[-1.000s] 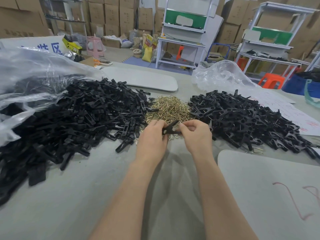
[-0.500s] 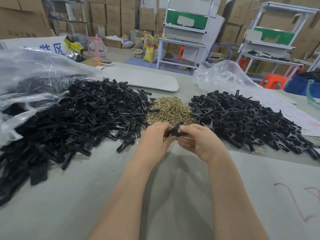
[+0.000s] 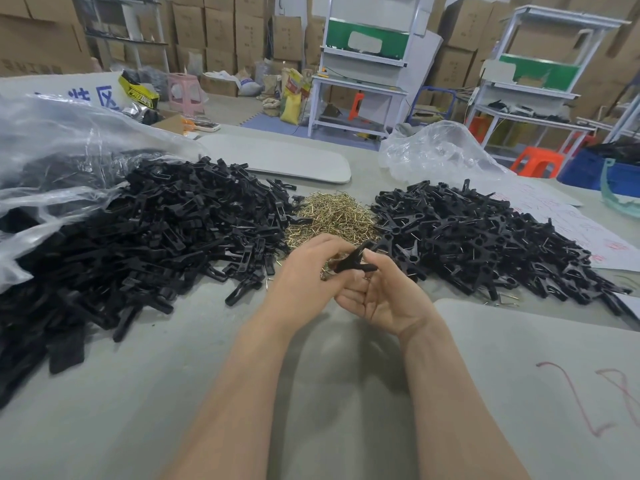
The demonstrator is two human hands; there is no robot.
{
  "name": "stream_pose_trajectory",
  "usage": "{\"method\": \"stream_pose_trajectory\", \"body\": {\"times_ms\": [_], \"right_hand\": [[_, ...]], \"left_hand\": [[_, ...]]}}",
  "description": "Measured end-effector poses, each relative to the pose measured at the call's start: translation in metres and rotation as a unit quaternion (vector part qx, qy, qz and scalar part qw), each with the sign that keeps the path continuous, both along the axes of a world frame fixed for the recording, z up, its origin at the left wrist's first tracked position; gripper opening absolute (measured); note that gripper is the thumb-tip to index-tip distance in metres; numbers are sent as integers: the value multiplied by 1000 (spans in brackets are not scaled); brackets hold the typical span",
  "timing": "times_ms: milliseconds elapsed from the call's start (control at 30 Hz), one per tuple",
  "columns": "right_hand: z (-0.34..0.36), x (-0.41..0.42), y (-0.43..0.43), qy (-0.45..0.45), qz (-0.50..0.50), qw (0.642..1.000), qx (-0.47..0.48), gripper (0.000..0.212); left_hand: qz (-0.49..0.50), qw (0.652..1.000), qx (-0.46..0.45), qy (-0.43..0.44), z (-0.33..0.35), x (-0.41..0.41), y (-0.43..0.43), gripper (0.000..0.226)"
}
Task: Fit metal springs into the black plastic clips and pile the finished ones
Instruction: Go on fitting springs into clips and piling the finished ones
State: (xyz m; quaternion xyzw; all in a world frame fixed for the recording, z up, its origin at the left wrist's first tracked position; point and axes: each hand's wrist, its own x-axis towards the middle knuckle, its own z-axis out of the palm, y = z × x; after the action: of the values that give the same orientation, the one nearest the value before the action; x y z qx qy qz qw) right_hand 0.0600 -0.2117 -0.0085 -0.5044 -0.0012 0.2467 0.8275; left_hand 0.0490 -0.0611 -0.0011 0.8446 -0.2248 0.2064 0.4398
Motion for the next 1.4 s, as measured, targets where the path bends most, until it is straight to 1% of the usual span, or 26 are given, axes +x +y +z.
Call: {"method": "stream_pose_trajectory", "body": {"times_ms": [167, 267, 333, 400, 467, 500, 533, 600, 633, 667, 700, 733, 767, 800, 833, 867, 900, 933, 967, 1000, 1033, 1100, 1167, 1233, 1400], "right_hand": [[-3, 0, 3, -4, -14, 1000, 6, 49], [-5, 1, 6, -1, -19, 1000, 3, 45], [-5, 1, 6, 4, -21, 1000, -3, 45], [-3, 2, 3, -2, -11, 999, -42, 53], [3, 2, -1, -27, -19, 993, -111, 59], [4, 4, -4, -52, -33, 987, -147, 54], [7, 4, -4, -81, -44, 979, -182, 42], [13, 7, 0, -136, -53, 948, -281, 7], [17, 10, 3, -165, -73, 925, -335, 5], [21, 15, 5, -185, -121, 901, -374, 9], [28, 21, 7, -208, -204, 873, -391, 10], [37, 27, 8, -225, -303, 845, -378, 16], [49, 32, 8, -235, -388, 821, -346, 36], [60, 37, 8, -243, -432, 810, -314, 60], [66, 41, 11, -249, -440, 803, -316, 78], [69, 45, 15, -255, -424, 791, -360, 86], [67, 45, 23, -262, -384, 777, -424, 86], [62, 43, 34, -277, -323, 763, -487, 77], [53, 39, 46, -304, -255, 750, -529, 62], [42, 35, 59, -330, -192, 745, -547, 46], [31, 31, 72, -345, -138, 743, -557, 37], [11, 27, 95, -352, -67, 724, -590, 36], [-1, 27, 111, -351, -41, 684, -638, 36], [-8, 29, 119, -355, -40, 651, -670, 34], [-12, 32, 127, -369, -98, 633, -674, 19]], "left_hand": [[-12, 1000, -23, 17, 0, -1, 0, 31], [-32, 997, -61, 45, -1, -1, 1, 28], [-39, 994, -74, 66, -2, -1, 3, 31], [-23, 993, -85, 77, -3, -2, 3, 32], [7, 994, -82, 78, -4, -1, 4, 22], [20, 995, -54, 77, -5, 0, 4, 21], [26, 996, -16, 78, -6, 1, 3, 24], [41, 993, 52, 93, -9, 2, 1, 30], [50, 991, 65, 102, -9, 3, 0, 35], [65, 990, 64, 106, -9, 4, 0, 41], [86, 990, 41, 108, -9, 4, 1, 47], [119, 987, -5, 106, -6, 4, 3, 48], [163, 979, -70, 98, -4, 5, 6, 43], [210, 964, -142, 86, -1, 5, 11, 36], [258, 942, -200, 74, 0, 5, 16, 30], [310, 923, -218, 67, 0, 6, 21, 28], [361, 908, -197, 74, -1, 8, 25, 29], [403, 897, -159, 91, -4, 9, 29, 32], [432, 887, -119, 113, -6, 9, 32, 34], [446, 880, -86, 138, -9, 10, 35, 34], [450, 876, -59, 164, -12, 10, 37, 34], [446, 869, -8, 212, -16, 11, 41, 33], [438, 862, 36, 252, -19, 13, 44, 33], [438, 856, 51, 269, -20, 14, 45, 31], [452, 861, 0, 231, -19, 15, 45, 19]]}}
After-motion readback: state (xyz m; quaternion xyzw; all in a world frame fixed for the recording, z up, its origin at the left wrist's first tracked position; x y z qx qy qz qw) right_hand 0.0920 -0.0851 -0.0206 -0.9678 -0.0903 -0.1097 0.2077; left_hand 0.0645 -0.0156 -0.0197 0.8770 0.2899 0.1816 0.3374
